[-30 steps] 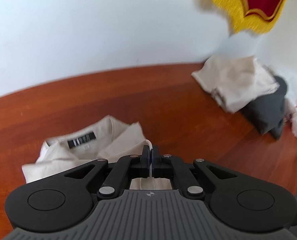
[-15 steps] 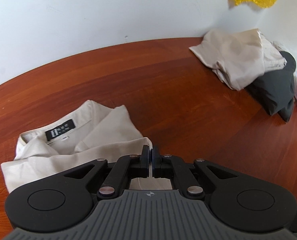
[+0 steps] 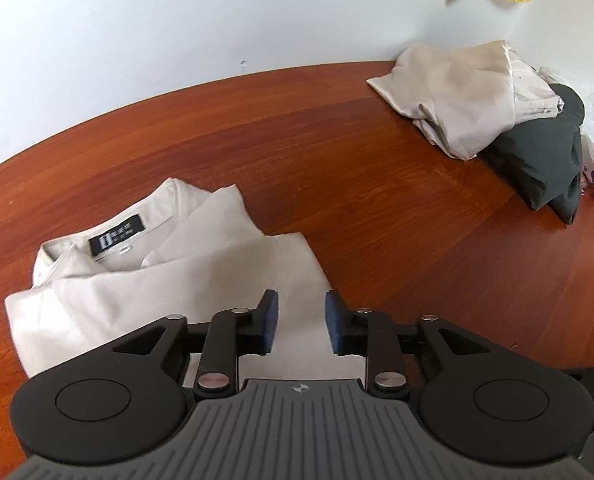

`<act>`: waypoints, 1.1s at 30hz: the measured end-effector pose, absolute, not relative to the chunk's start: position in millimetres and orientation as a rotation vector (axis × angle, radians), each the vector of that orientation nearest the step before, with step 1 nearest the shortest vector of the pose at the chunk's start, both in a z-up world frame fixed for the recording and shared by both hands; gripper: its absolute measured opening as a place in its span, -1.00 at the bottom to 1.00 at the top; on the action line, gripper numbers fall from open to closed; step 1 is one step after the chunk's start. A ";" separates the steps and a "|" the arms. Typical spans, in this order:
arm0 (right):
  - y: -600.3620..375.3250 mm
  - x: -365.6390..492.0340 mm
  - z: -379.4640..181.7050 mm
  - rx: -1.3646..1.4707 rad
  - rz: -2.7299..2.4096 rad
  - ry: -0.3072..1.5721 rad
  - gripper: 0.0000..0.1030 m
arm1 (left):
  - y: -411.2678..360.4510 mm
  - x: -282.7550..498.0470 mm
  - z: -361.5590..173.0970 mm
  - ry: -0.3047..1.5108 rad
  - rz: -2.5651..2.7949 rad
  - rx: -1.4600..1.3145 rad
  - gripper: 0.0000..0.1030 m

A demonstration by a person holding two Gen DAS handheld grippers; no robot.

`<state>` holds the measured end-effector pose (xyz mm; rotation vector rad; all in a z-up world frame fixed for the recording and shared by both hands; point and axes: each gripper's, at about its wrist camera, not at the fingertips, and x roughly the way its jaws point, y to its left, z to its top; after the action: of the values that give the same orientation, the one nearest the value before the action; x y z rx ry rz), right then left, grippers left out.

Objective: Fold clothes

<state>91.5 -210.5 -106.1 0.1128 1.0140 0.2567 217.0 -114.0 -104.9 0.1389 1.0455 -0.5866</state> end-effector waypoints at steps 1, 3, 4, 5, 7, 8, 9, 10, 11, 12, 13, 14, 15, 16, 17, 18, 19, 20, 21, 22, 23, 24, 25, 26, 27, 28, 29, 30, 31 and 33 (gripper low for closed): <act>-210.5 91.1 -104.8 0.107 0.256 1.012 -0.06 | -112.7 215.6 -104.2 1.044 -0.581 0.140 -0.27; -210.6 90.1 -102.1 0.094 0.254 1.007 -0.01 | -109.1 212.0 -101.8 1.040 -0.566 0.141 -0.26; -210.6 89.6 -100.8 0.088 0.254 1.005 0.01 | -107.4 210.6 -100.5 1.039 -0.558 0.143 -0.26; -210.6 88.9 -99.2 0.082 0.254 1.002 0.01 | -105.8 209.2 -99.3 1.037 -0.550 0.145 -0.25; -209.9 88.2 -97.3 0.073 0.254 0.997 0.04 | -102.2 206.9 -96.6 1.033 -0.533 0.146 -0.25; -209.6 87.8 -96.3 0.068 0.255 0.994 0.06 | -99.5 205.4 -94.8 1.032 -0.520 0.144 -0.25; -209.3 87.4 -95.0 0.063 0.255 0.991 0.08 | -96.8 203.8 -93.0 1.031 -0.507 0.141 -0.25; -209.0 87.1 -93.7 0.058 0.256 0.987 0.09 | -94.4 202.4 -91.4 1.031 -0.494 0.139 -0.25; -208.6 86.7 -92.4 0.054 0.256 0.984 0.09 | -90.8 200.2 -89.1 1.030 -0.476 0.137 -0.25; -208.5 86.2 -91.2 0.051 0.257 0.981 0.09 | -88.7 199.0 -87.8 1.028 -0.467 0.137 -0.25; -208.3 85.8 -90.0 0.048 0.257 0.979 0.09 | -86.4 197.4 -86.1 1.027 -0.458 0.136 -0.25; -208.1 85.3 -88.8 0.045 0.258 0.976 0.09 | -83.5 195.2 -83.9 1.025 -0.446 0.135 -0.25; -208.1 84.8 -87.4 0.045 0.257 0.973 0.09 | -81.4 193.4 -82.1 1.024 -0.438 0.136 -0.24; -208.1 84.2 -86.0 0.044 0.257 0.969 0.10 | -78.8 191.1 -79.8 1.021 -0.428 0.137 -0.24; -208.2 83.7 -84.5 0.044 0.257 0.966 0.11 | -75.7 188.4 -77.3 1.017 -0.418 0.138 -0.24; -208.7 83.0 -82.3 0.043 0.255 0.962 0.12 | -73.3 186.3 -75.2 1.014 -0.410 0.139 -0.24; -209.1 82.5 -81.4 0.043 0.254 0.960 0.14 | -70.7 184.3 -73.3 1.012 -0.402 0.140 -0.24; -209.0 82.2 -81.0 0.043 0.253 0.960 0.14 | -67.6 182.1 -71.3 1.011 -0.391 0.140 -0.24; -209.3 81.6 -79.3 0.043 0.251 0.957 0.15 | -63.5 179.2 -68.6 1.010 -0.378 0.138 -0.23; -209.6 80.9 -77.6 0.043 0.249 0.955 0.17 | -58.9 176.1 -65.7 1.008 -0.363 0.134 -0.19; -209.9 80.2 -75.5 0.043 0.246 0.952 0.19 | -53.3 172.5 -62.7 1.006 -0.347 0.128 -0.13; -211.0 78.8 -71.8 0.047 0.241 0.947 0.24 | -48.7 169.6 -60.4 1.005 -0.335 0.124 -0.11; -211.1 78.2 -70.1 0.049 0.239 0.944 0.29 | -44.1 166.8 -58.7 1.003 -0.323 0.120 -0.06; -211.3 77.5 -68.3 0.051 0.238 0.942 0.30 | -37.3 162.3 -56.4 1.001 -0.307 0.115 -0.02; -211.8 76.8 -65.6 0.053 0.233 0.938 0.31 | -30.7 157.9 -54.7 1.001 -0.294 0.111 0.00; -212.3 76.1 -62.8 0.055 0.229 0.935 0.36 | -26.4 155.3 -53.8 1.002 -0.286 0.110 0.04; -212.8 75.2 -60.1 0.057 0.225 0.932 0.38 | -23.2 153.7 -53.3 1.004 -0.281 0.109 0.09; -212.8 73.9 -57.2 0.054 0.221 0.927 0.44 | -16.6 149.4 -52.2 1.007 -0.267 0.105 0.11; -212.7 72.6 -54.5 0.050 0.217 0.922 0.48 | -9.3 144.7 -51.0 1.010 -0.252 0.097 0.16; -211.8 69.9 -51.3 0.040 0.213 0.916 0.54 | 6.5 134.1 -49.0 1.015 -0.219 0.074 0.24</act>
<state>69.9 -211.8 -51.3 0.0405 0.9161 0.2125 134.1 6.5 -49.0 0.0745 1.0149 -0.2186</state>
